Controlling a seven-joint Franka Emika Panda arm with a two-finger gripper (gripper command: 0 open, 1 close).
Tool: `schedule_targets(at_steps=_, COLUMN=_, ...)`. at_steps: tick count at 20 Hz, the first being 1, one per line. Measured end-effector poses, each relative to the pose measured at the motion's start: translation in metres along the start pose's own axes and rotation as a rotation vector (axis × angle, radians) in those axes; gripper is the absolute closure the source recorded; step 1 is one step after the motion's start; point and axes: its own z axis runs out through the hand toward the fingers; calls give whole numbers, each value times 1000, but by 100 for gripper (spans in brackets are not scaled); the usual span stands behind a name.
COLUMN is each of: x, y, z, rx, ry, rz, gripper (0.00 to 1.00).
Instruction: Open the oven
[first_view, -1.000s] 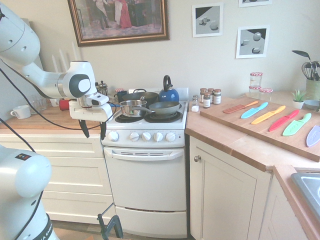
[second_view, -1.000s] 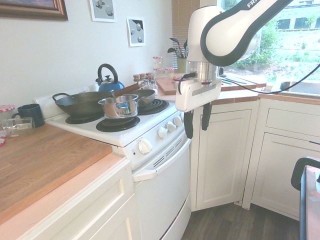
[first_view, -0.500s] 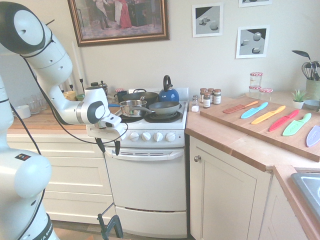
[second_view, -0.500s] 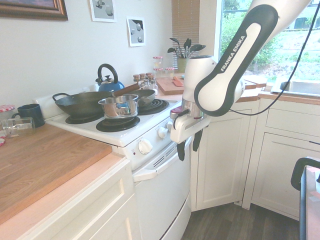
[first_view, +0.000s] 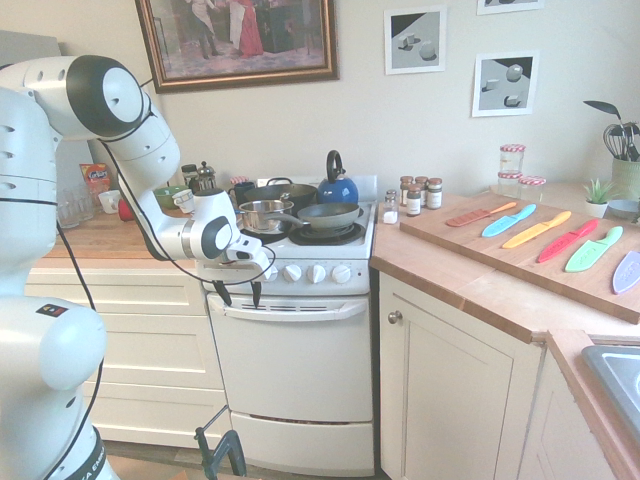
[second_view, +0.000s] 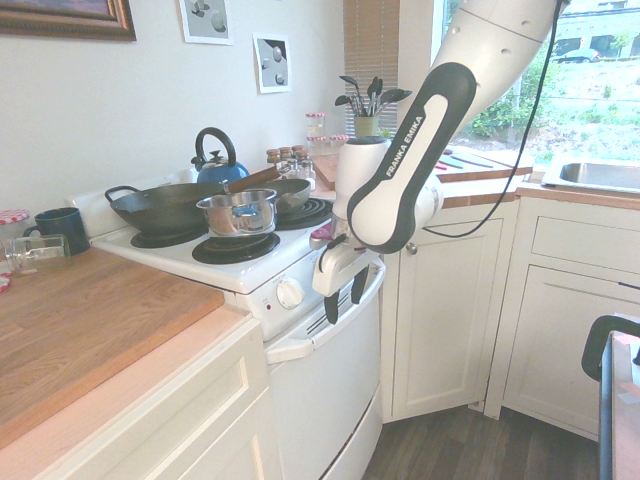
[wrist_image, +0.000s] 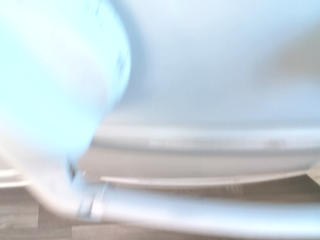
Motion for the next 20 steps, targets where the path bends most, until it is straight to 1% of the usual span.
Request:
schedule_targets(at_steps=7, x=22, y=-14, z=45, rx=5, ry=-17, rz=2, gripper=0)
schedule_targets(at_steps=11, x=26, y=-6, z=48, rx=2, ry=-15, rz=5, gripper=0)
schedule_targets(at_steps=14, x=35, y=14, z=49, rx=-4, ry=14, rz=2, gripper=0)
schedule_targets(at_steps=17, x=39, y=45, z=54, rx=-6, ry=44, rz=-17, gripper=0)
schedule_targets(at_steps=20, x=26, y=97, z=72, rx=-61, ry=-12, rz=-44, gripper=0)
